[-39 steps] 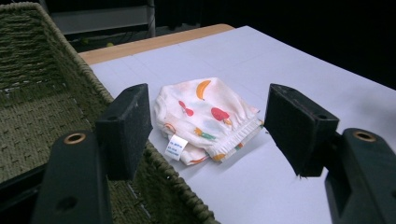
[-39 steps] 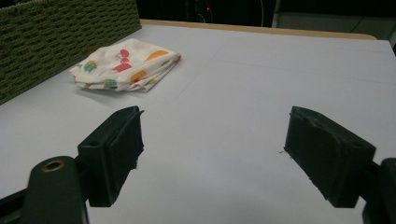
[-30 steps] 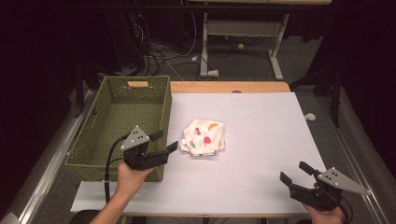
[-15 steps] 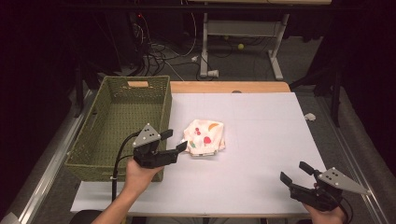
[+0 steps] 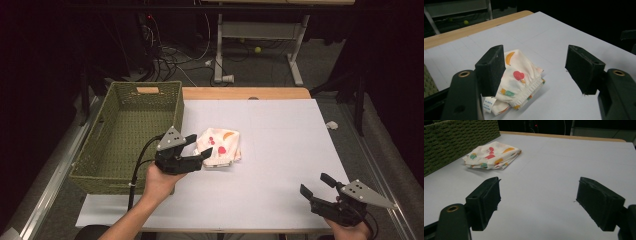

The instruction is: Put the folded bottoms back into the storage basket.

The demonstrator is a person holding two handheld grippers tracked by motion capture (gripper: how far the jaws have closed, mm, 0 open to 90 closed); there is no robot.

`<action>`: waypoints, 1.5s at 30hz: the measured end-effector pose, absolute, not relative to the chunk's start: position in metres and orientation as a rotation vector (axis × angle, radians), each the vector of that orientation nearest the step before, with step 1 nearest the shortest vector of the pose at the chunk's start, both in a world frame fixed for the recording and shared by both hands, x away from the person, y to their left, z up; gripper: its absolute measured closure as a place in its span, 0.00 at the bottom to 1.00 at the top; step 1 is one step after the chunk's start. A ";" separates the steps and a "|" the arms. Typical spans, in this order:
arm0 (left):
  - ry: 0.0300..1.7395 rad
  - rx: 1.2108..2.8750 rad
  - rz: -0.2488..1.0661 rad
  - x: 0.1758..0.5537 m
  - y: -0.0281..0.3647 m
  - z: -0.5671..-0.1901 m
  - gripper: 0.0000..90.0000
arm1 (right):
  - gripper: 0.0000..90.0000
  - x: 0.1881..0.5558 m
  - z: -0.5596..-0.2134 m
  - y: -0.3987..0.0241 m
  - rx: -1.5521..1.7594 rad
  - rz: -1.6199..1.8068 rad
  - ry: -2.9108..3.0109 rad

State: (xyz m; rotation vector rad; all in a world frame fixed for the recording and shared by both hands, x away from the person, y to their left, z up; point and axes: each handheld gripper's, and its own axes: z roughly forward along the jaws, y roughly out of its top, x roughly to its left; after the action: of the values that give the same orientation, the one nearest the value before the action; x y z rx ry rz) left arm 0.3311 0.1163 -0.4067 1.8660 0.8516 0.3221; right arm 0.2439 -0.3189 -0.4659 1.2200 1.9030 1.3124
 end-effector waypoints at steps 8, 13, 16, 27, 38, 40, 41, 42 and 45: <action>0.883 1.901 0.300 0.346 0.100 -0.406 0.34 | 0.22 0.244 -0.466 -0.319 1.216 1.316 1.906; 0.933 1.936 0.295 0.359 0.090 -0.408 0.34 | 0.22 0.244 -0.466 -0.319 1.214 1.315 1.906; 0.954 1.965 0.311 0.366 0.086 -0.410 0.34 | 0.22 0.244 -0.466 -0.318 1.216 1.314 1.907; 1.093 2.023 0.274 0.396 0.071 -0.416 0.31 | 0.22 0.244 -0.466 -0.319 1.212 1.320 1.910; 1.208 2.071 0.230 0.424 0.055 -0.433 0.27 | 0.22 0.244 -0.466 -0.318 1.208 1.321 1.917; 1.217 2.074 0.230 0.427 0.054 -0.434 0.26 | 0.22 0.244 -0.466 -0.318 1.208 1.322 1.920; 1.222 2.078 0.234 0.429 0.054 -0.435 0.26 | 0.22 0.244 -0.466 -0.318 1.208 1.322 1.920; 1.228 2.082 0.237 0.430 0.053 -0.436 0.26 | 0.22 0.244 -0.466 -0.318 1.208 1.322 1.921; 1.257 2.086 0.235 0.437 0.052 -0.440 0.26 | 0.22 0.244 -0.466 -0.318 1.208 1.323 1.922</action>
State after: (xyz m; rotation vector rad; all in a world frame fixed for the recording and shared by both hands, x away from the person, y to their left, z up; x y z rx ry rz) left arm 0.4372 0.0523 -0.4397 2.0863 1.2573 0.2352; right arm 0.2445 -0.3182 -0.4659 1.2079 1.9217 1.3227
